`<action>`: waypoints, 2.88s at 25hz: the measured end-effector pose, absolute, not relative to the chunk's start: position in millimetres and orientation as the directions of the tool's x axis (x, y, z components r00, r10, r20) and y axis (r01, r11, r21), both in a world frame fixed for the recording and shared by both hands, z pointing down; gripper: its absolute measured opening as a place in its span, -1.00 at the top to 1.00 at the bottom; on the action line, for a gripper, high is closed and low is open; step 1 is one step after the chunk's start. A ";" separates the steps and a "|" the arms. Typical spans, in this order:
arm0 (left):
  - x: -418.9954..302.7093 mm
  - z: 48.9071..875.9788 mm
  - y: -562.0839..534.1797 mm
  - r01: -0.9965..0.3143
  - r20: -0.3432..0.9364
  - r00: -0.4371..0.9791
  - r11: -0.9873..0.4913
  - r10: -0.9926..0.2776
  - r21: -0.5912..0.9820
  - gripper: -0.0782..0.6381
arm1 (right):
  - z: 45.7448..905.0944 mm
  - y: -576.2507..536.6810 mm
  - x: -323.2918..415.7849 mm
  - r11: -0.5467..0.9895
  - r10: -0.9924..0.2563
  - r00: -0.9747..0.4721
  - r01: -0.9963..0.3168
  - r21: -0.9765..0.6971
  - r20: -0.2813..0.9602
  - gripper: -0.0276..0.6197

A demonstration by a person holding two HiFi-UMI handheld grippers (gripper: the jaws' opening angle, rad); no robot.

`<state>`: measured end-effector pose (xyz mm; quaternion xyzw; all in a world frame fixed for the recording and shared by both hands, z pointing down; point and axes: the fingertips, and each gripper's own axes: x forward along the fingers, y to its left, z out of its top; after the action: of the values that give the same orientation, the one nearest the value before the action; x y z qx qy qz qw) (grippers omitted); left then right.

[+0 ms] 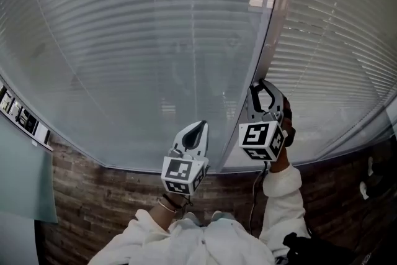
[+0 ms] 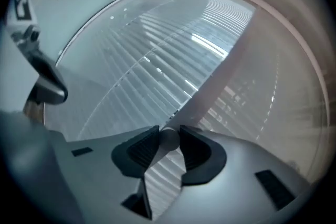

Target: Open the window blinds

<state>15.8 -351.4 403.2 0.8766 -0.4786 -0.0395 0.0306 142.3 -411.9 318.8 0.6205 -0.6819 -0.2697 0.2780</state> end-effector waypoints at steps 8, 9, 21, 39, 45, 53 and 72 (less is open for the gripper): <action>9.3 409.0 -358.7 -0.834 -0.031 0.545 -0.545 -0.838 0.087 0.79 | 321.6 -413.1 158.0 0.094 -0.995 -0.096 -0.995 0.041 -0.030 0.51; 9.4 409.5 -359.3 -0.833 -0.030 0.546 -0.547 -0.837 0.088 0.79 | 321.3 -413.4 159.7 0.099 -0.994 -0.097 -0.994 -0.051 -0.041 0.51; 5.0 414.3 -357.6 -0.819 -0.037 0.564 -0.565 -0.825 0.101 0.79 | 324.6 -412.8 172.7 0.146 -0.988 -0.046 -0.608 -0.781 -0.149 0.51; 5.9 416.4 -363.3 -0.811 -0.031 0.572 -0.570 -0.820 0.127 0.79 | 320.2 -407.0 171.7 0.260 -0.964 -0.153 -0.706 -0.659 -0.216 0.41; 9.9 419.5 -366.2 -0.814 -0.035 0.568 -0.568 -0.822 0.122 0.79 | 311.5 -391.9 154.7 0.101 -0.994 -0.109 -0.716 0.691 0.032 0.35; 20.1 422.3 -364.5 -0.814 -0.031 0.569 -0.568 -0.822 0.124 0.79 | 341.8 -408.3 135.2 0.150 -0.988 0.015 -0.072 0.986 0.151 0.36; 21.6 417.4 -369.1 -0.833 -0.045 0.542 -0.543 -0.839 0.104 0.79 | 325.2 -414.2 144.8 0.062 -0.997 -0.010 -0.683 0.728 0.075 0.51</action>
<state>21.6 -369.1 417.4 0.8773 -0.4767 -0.0448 0.0349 144.8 -414.2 325.2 0.6343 -0.6622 -0.2582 0.3043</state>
